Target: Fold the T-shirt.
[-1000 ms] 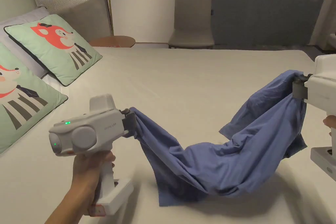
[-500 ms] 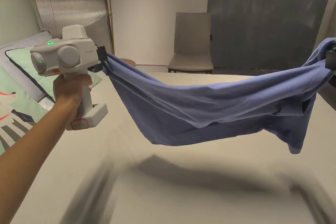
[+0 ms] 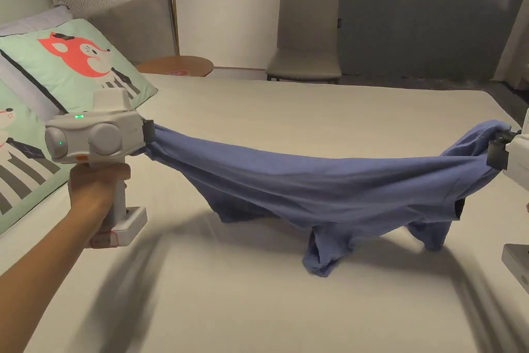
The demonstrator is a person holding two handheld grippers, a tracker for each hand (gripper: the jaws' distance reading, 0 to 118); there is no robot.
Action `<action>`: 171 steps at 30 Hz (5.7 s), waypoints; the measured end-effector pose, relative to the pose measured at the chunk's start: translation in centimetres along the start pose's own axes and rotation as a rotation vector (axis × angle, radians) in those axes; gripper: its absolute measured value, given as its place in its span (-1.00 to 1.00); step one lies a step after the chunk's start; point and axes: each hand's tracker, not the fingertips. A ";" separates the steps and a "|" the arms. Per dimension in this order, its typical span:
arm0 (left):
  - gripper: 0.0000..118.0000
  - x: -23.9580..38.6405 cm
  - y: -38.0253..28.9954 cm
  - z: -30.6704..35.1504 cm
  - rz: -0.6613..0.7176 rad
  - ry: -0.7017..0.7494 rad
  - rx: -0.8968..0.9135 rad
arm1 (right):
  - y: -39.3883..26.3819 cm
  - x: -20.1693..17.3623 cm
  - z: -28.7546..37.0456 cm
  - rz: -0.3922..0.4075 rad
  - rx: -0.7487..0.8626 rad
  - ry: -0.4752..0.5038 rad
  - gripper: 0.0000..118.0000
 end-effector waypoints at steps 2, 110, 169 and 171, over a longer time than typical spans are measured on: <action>-0.94 -1.1 -3.3 0.2 -0.008 0.010 -0.058 | -3.0 -0.3 0.2 -0.010 -0.047 0.006 -0.91; -0.98 11.1 -10.6 -6.1 -0.309 -0.293 -0.351 | -17.8 0.4 10.1 -0.174 -0.355 -0.063 0.51; -0.97 3.7 23.6 5.0 0.125 -0.101 0.380 | 20.6 0.8 1.5 -0.117 0.313 0.014 -0.84; -0.97 4.2 22.9 3.4 0.096 -0.087 0.383 | 20.1 0.6 0.5 -0.096 0.316 0.002 -0.84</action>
